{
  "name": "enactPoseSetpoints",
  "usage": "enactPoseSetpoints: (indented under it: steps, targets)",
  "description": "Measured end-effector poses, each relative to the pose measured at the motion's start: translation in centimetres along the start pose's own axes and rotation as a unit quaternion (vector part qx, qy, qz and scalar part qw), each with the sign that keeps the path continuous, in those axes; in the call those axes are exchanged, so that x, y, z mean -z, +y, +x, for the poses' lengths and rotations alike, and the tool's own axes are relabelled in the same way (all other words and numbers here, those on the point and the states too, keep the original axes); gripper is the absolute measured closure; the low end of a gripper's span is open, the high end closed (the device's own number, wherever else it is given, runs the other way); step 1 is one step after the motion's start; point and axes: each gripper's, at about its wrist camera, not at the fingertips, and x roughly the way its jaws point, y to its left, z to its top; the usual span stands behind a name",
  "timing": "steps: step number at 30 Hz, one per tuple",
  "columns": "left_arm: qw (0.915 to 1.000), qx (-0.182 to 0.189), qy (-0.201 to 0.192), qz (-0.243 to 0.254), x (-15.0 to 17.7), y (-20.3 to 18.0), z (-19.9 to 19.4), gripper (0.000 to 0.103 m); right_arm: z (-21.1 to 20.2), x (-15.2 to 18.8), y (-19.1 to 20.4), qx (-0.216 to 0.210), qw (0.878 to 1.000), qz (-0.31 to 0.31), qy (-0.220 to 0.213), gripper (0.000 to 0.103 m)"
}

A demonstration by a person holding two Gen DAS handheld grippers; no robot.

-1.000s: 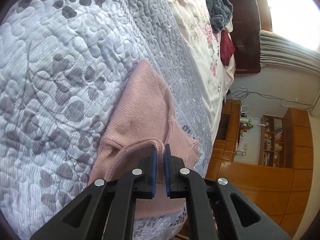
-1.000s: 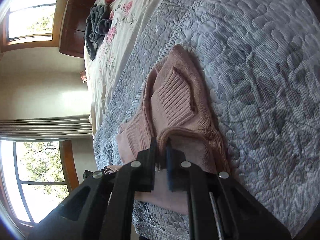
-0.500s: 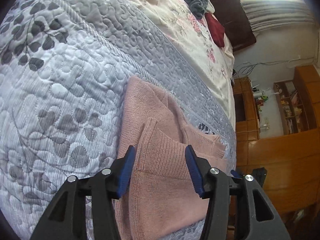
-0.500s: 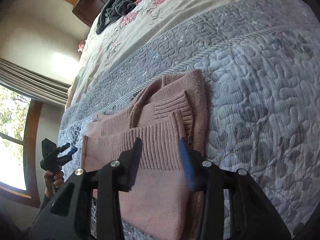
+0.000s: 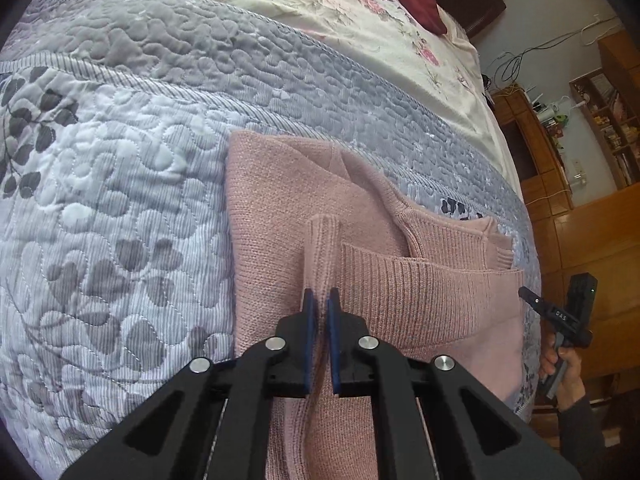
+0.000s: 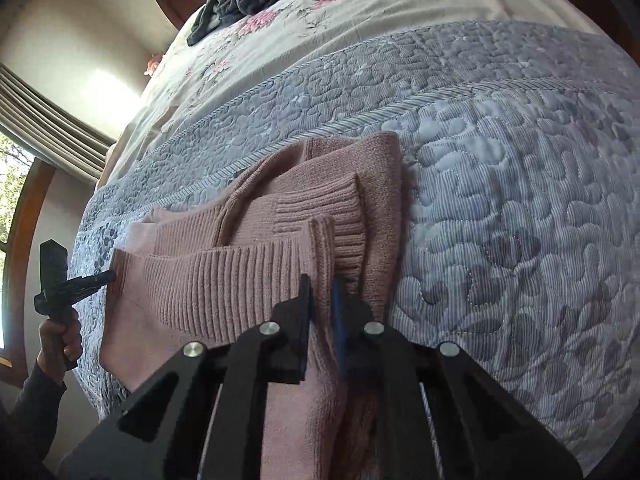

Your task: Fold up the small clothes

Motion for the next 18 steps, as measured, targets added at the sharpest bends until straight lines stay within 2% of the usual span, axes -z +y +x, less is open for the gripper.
enactPoseSetpoints:
  steps: [6, 11, 14, 18]
  targets:
    - [0.9964, 0.046, -0.071, 0.008, 0.4, -0.6, -4.4, 0.098, -3.2, 0.4, 1.5, -0.005, 0.999, -0.012, -0.042, 0.094]
    - [0.9899, 0.067, -0.120, 0.037, -1.0, -2.4, -7.8, 0.098, -6.0, -1.4, 3.0, -0.003, 0.996, -0.026, -0.086, 0.094]
    - [0.9883, 0.071, -0.131, 0.034, -3.4, -2.8, -8.0, 0.098, -6.5, -4.0, 3.1, -0.002, 0.995, -0.013, -0.098, 0.094]
    - [0.9907, 0.066, -0.119, 0.010, -7.3, -2.0, -5.8, 0.098, -5.0, -7.6, 2.9, 0.019, 0.995, -0.001, -0.093, 0.095]
